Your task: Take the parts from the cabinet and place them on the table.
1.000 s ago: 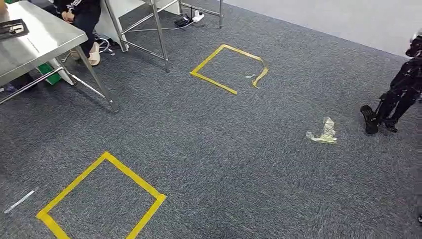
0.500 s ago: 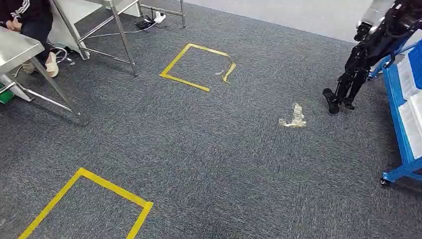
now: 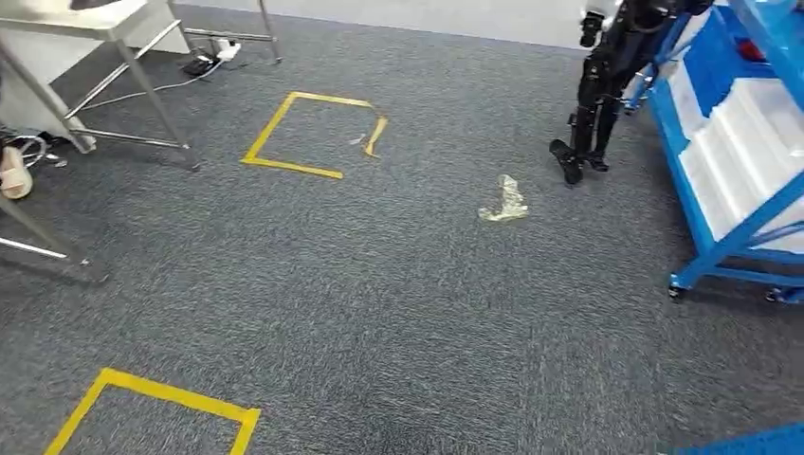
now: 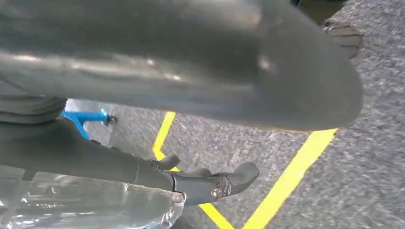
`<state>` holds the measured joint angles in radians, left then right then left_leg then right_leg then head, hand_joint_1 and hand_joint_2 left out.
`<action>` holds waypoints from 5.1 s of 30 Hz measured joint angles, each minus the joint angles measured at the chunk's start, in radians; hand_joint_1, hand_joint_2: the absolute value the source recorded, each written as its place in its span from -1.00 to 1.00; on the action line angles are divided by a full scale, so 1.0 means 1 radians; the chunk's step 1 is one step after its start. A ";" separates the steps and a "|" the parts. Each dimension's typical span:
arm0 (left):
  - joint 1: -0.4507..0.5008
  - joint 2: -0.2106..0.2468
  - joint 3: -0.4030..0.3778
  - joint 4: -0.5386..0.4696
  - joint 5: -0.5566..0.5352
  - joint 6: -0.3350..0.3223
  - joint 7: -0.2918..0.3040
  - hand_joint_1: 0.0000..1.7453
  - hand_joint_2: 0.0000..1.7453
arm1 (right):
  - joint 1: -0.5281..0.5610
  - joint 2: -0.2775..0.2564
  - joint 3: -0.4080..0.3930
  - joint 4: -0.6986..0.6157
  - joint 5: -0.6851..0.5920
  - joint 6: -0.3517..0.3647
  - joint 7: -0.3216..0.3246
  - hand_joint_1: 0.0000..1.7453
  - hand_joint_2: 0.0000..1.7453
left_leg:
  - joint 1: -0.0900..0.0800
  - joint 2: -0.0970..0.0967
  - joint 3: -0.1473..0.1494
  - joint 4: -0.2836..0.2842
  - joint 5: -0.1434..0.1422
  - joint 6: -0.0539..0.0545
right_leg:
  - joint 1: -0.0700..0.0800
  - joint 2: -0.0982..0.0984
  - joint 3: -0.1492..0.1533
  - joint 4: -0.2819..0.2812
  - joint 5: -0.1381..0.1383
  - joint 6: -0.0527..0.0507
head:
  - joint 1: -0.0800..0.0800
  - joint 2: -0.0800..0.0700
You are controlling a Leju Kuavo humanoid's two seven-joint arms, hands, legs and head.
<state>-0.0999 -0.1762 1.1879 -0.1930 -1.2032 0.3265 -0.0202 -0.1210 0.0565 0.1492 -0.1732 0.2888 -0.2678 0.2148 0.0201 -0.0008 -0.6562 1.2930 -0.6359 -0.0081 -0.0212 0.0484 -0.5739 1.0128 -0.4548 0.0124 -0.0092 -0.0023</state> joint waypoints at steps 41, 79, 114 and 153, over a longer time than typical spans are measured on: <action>-0.005 0.003 -0.015 0.000 -0.026 -0.015 0.001 -1.00 -1.00 | -0.003 0.002 -0.005 0.001 -0.018 0.003 -0.006 -1.00 -1.00 | -0.002 -0.023 0.133 -0.281 0.128 0.045 | 0.008 -0.011 -0.078 0.087 -0.019 0.025 | 0.012 0.000; -0.005 0.005 -0.025 0.000 -0.035 -0.016 0.000 -1.00 -1.00 | 0.011 -0.007 -0.012 0.002 -0.001 0.010 -0.013 -1.00 -1.00 | -0.011 0.088 0.139 -0.283 0.123 0.048 | -0.003 -0.088 -0.055 0.079 -0.012 0.063 | 0.014 0.000; -0.006 0.006 -0.028 0.000 -0.020 -0.013 -0.005 -1.00 -1.00 | 0.002 -0.008 -0.012 0.002 0.008 0.013 -0.015 -1.00 -1.00 | -0.025 0.122 0.157 -0.287 0.109 0.030 | 0.008 -0.102 -0.017 0.018 -0.013 0.036 | 0.007 0.000; -0.002 0.005 -0.027 0.000 -0.012 -0.014 -0.011 -1.00 -1.00 | 0.002 -0.016 -0.012 0.002 0.031 -0.004 -0.032 -1.00 -1.00 | -0.009 0.001 -0.004 0.001 0.008 0.004 | -0.001 -0.039 0.001 0.000 -0.008 0.002 | 0.002 0.000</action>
<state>-0.1017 -0.1713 1.1612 -0.1926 -1.2150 0.3124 -0.0309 -0.1190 0.0404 0.1373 -0.1709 0.3201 -0.2720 0.1823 0.0114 0.0004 -0.6600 1.2943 -0.6281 -0.0041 -0.0224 0.0098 -0.5725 1.0129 -0.4623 0.0145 -0.0073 -0.0023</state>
